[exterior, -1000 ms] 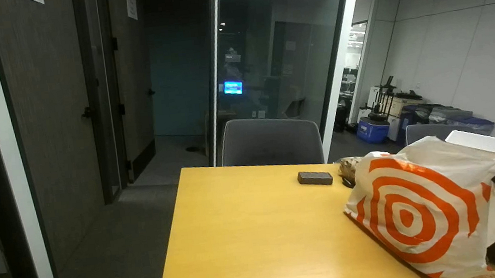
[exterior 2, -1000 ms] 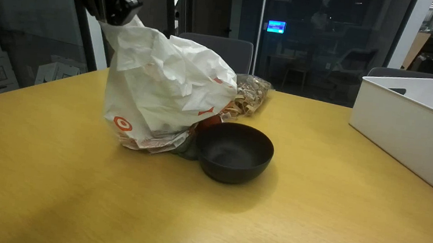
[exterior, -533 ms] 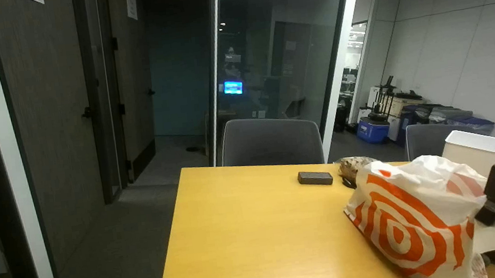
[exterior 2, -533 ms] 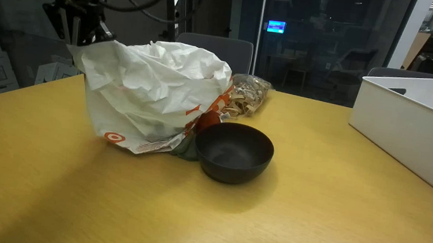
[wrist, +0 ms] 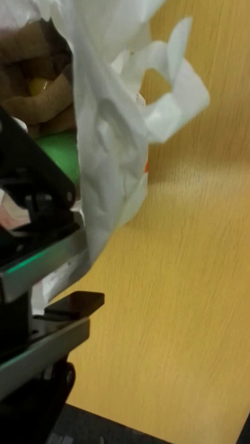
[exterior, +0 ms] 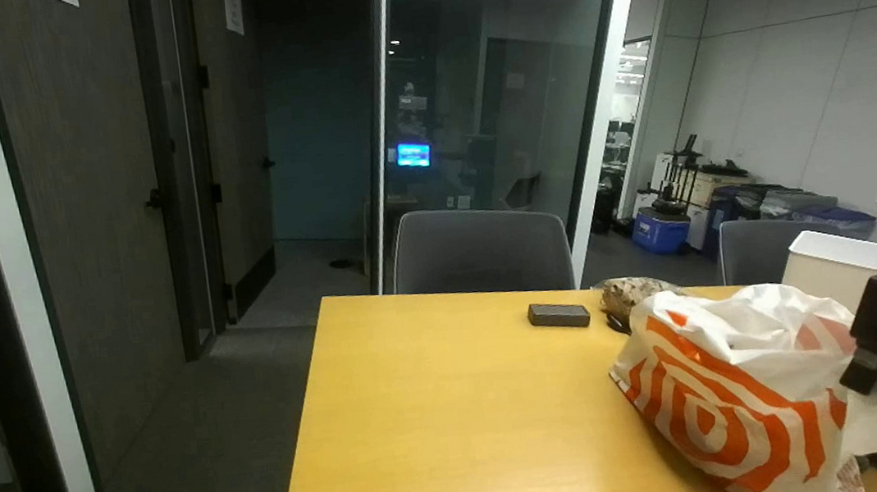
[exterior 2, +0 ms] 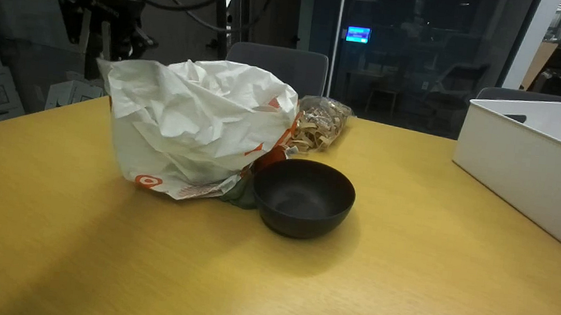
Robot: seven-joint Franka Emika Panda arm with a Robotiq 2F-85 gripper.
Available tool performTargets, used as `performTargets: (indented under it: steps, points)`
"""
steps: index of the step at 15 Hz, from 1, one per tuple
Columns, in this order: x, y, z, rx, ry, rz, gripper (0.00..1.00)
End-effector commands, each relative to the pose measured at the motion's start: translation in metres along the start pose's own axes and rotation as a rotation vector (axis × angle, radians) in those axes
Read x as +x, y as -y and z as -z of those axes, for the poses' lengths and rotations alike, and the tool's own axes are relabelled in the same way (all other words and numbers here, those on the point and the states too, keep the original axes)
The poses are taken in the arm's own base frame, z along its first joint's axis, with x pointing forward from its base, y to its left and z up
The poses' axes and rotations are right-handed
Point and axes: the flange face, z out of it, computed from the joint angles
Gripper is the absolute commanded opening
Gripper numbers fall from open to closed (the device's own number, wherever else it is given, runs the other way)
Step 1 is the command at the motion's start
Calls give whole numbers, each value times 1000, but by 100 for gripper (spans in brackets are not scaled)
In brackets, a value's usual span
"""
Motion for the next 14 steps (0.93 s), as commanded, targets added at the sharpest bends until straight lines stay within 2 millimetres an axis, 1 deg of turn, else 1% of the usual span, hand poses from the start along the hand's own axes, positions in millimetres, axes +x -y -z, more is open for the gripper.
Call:
performTargets:
  steps: [1, 3, 5, 7, 9, 12, 13, 14]
  points:
    - [-16, 4, 50, -31, -50, -27, 72]
    - [-20, 1, 75, -55, -107, -54, 88]
    - [-23, -1, 97, -85, -153, -77, 100]
    - [-22, 0, 112, -130, -216, -87, 100]
    - [-19, 0, 119, -173, -246, -108, 100]
    - [-14, -1, 115, -226, -274, -162, 100]
    - [-17, -3, 112, -184, -244, -126, 100]
    - [-16, -3, 110, -188, -242, -130, 100]
